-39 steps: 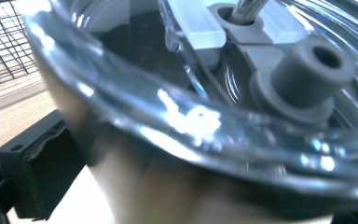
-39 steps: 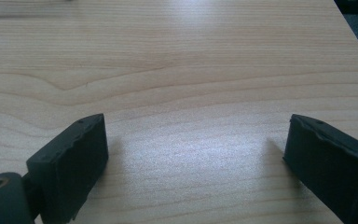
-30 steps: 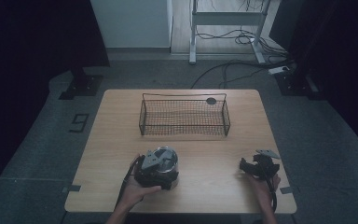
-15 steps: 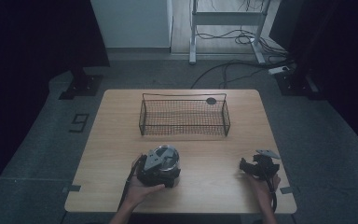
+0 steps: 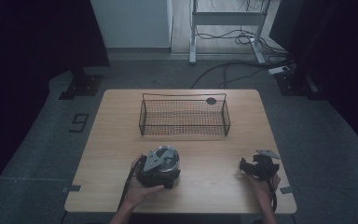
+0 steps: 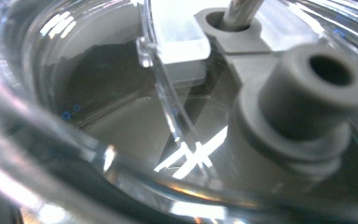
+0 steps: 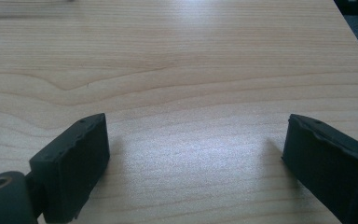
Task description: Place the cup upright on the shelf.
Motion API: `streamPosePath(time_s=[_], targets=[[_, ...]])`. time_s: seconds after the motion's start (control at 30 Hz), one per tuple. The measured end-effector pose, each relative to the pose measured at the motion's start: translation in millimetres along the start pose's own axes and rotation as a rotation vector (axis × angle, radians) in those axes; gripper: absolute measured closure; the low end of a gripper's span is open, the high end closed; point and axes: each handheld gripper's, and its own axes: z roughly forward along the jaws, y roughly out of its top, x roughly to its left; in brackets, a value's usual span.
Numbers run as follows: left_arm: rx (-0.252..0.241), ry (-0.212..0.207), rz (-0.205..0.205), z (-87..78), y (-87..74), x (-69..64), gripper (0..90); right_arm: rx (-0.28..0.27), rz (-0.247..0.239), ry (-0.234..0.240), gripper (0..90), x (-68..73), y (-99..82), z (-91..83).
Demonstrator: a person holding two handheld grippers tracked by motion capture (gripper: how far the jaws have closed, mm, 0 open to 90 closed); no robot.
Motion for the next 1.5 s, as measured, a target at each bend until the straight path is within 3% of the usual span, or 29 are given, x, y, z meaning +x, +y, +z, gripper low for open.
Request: streamPosePath(time_s=[0.27,0.43,0.6,0.8,0.93,1.2,1.3,1.5], targets=[[-0.001,-0.001,-0.003,-2.1,-0.2,1.1,3.3,0.000,0.000,0.000,7.1,0.0,0.0,0.0],[-0.023,-0.036,-0.039,-11.8,3.7,6.9,3.4,0.000,0.000,0.000,7.1,0.0,0.0,0.0],[-0.054,0.000,-0.031,-29.3,10.1,12.9,3.4,0.000,0.001,0.000,7.1,-0.1,0.0,0.0],[-0.071,0.039,-0.053,-40.1,12.8,20.6,3.4,0.002,0.000,0.001,7.0,-0.2,0.1,-0.1],[-0.074,0.043,-0.080,-40.0,11.5,23.0,3.4,0.002,0.001,0.001,7.0,-0.2,0.1,-0.1],[-0.069,0.100,-0.125,-36.7,14.5,32.7,3.4,-0.003,0.008,-0.005,8.7,-0.4,0.0,-0.3],[-0.069,0.119,-0.132,-37.6,18.1,34.4,3.5,-0.004,0.006,-0.005,8.9,-0.5,0.0,-0.3],[-0.072,0.112,-0.125,-38.7,23.8,32.7,3.5,-0.004,0.005,-0.003,9.1,-0.6,-0.1,-0.5]])
